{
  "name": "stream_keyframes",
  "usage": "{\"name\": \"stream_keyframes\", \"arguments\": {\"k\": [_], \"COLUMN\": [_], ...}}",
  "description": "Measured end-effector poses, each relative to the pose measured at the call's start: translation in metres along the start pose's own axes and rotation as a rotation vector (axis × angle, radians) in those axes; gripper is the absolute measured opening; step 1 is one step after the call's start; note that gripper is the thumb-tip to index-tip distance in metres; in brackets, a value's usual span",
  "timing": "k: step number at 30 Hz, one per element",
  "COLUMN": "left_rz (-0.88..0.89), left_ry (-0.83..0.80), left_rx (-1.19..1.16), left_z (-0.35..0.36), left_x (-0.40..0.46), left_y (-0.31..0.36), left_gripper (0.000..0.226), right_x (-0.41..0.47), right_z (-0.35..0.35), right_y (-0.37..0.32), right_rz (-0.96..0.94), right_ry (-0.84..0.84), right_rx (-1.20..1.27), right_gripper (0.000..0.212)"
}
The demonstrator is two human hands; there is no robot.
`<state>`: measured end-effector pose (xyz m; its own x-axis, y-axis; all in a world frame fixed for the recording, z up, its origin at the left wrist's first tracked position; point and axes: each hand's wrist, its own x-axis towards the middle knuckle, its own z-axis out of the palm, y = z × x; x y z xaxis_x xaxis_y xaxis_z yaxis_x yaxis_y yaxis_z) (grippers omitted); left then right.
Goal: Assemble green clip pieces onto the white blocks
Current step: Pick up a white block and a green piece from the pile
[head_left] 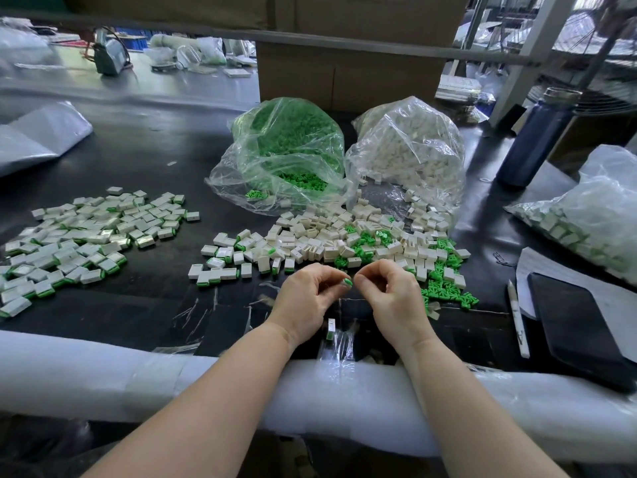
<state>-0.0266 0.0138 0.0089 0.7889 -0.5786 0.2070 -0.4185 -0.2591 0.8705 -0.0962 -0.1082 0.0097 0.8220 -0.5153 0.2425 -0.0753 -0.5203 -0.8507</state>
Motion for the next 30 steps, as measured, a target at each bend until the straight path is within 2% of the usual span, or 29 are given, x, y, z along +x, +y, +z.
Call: {"name": "stream_keyframes", "arguments": {"k": [6,10,15,19,22,26,30], "left_rz": [-0.015,-0.048,-0.143,-0.183,-0.195,-0.187,-0.159], "left_ry": [0.257,0.370,0.287,0.232,0.213,0.193,0.186], "left_rx": [0.050,0.146,0.329,0.402,0.424,0.428,0.432], "left_z": [-0.001,-0.003,0.001,0.001,0.002,0.002,0.001], "left_x": [0.001,0.003,0.004,0.004,0.004,0.002,0.001], "left_y": [-0.004,-0.006,-0.011,-0.010,-0.010,-0.009,-0.009], "left_gripper": [0.021,0.025,0.042,0.046,0.047,0.046,0.044], "right_x": [0.005,0.007,0.010,0.011,0.013,0.013,0.012], "right_z": [-0.010,-0.012,-0.009,-0.006,-0.006,-0.007,-0.007], "right_y": [0.006,0.012,0.019,0.023,0.024,0.023,0.020], "right_rz": [0.085,0.155,0.198,0.208,0.196,0.182,0.202], "right_ry": [0.275,0.318,0.209,0.121,0.138,0.225,0.229], "right_rx": [-0.156,-0.355,-0.513,-0.603,-0.645,-0.631,-0.628], "right_gripper": [0.003,0.019,0.045,0.060,0.056,0.033,0.029]}}
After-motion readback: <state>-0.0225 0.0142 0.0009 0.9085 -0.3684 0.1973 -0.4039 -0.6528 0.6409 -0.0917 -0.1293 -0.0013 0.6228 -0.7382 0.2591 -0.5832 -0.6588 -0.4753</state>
